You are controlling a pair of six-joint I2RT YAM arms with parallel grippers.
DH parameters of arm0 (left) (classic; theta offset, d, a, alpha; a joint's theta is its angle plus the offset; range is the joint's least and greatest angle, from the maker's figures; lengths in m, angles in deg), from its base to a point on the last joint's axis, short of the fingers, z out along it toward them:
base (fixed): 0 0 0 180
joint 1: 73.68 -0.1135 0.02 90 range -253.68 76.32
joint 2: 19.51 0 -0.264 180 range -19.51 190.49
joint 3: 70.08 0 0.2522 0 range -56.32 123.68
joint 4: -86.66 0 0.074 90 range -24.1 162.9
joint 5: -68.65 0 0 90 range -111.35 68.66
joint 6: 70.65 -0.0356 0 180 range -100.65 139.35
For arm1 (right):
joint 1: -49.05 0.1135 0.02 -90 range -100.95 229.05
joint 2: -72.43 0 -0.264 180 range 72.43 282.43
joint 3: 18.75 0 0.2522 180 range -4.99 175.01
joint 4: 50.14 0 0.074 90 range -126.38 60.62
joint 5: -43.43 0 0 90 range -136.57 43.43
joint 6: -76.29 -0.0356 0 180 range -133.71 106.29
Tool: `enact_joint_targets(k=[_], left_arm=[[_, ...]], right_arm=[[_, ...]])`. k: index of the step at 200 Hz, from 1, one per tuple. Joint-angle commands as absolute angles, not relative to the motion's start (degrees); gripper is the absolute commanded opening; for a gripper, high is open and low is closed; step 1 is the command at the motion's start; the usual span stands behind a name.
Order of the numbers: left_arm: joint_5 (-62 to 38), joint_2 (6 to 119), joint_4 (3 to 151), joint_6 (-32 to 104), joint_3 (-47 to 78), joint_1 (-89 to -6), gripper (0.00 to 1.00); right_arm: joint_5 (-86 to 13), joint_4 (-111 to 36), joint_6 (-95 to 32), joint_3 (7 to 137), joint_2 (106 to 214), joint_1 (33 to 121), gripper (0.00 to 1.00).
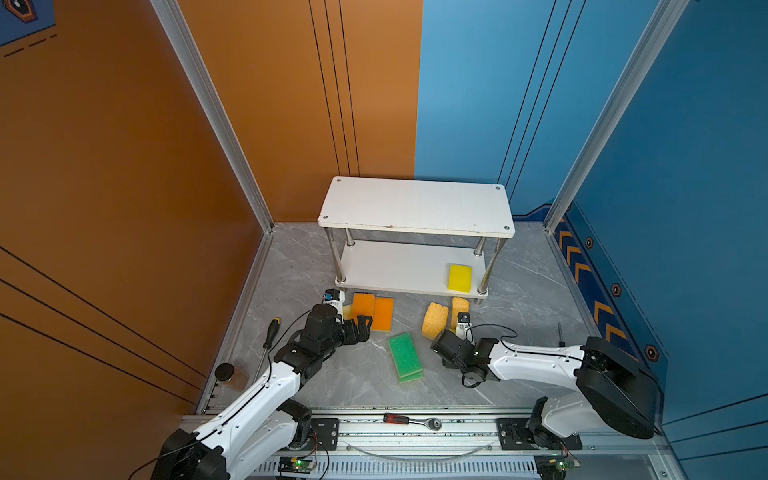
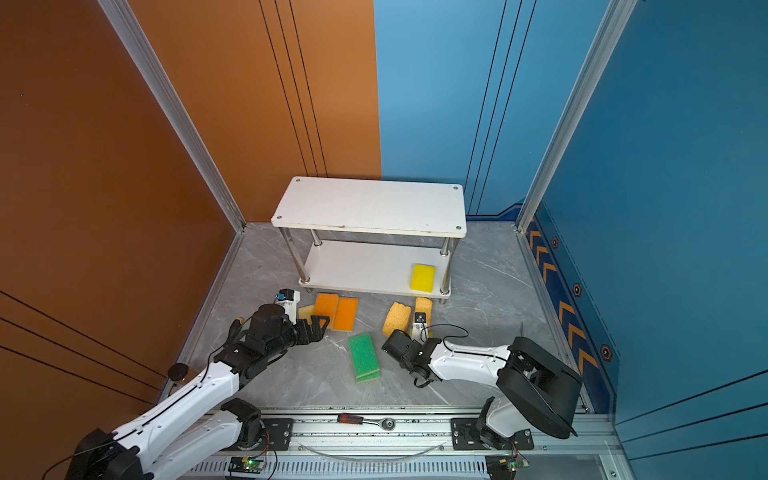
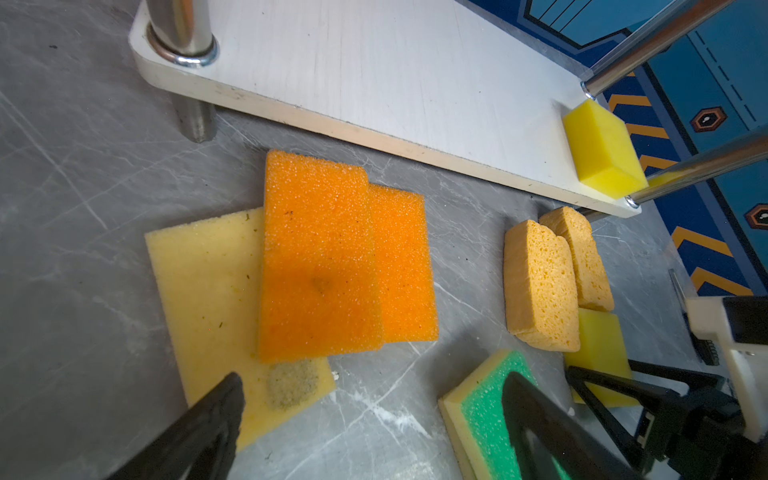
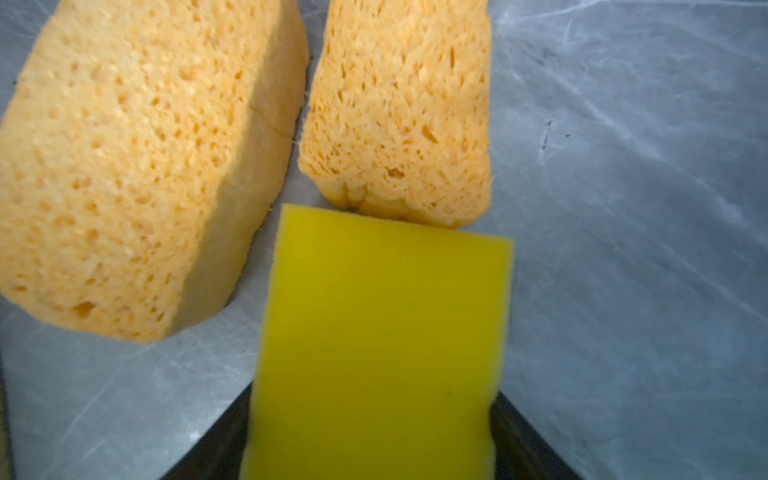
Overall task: Place and organize the cleaning sponges onto the shelf
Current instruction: 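Close the right gripper on the yellow sponge and lift it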
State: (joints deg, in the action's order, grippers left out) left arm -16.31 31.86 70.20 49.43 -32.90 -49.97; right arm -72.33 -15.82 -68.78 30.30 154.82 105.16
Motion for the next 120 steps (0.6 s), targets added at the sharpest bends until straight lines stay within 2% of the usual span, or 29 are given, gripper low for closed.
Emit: enact_joint_targets(k=[1,56,120], left_arm=[[-14.9,30.8,68.2,50.0,-30.8,-49.3,0.98],[-14.8,30.1,66.7,50.3,-30.2,-49.3,0.98],[-14.8,30.2,66.2,50.2,-29.9,-49.3,0.98]], right_arm=[[-72.9,-13.8,-68.6,28.9,152.2,104.8,0.68],[-72.1,-9.9,-67.8,27.8,145.6,104.7,0.66],[-69.9,-3.5,-65.3,28.9,132.7,102.3,0.66]])
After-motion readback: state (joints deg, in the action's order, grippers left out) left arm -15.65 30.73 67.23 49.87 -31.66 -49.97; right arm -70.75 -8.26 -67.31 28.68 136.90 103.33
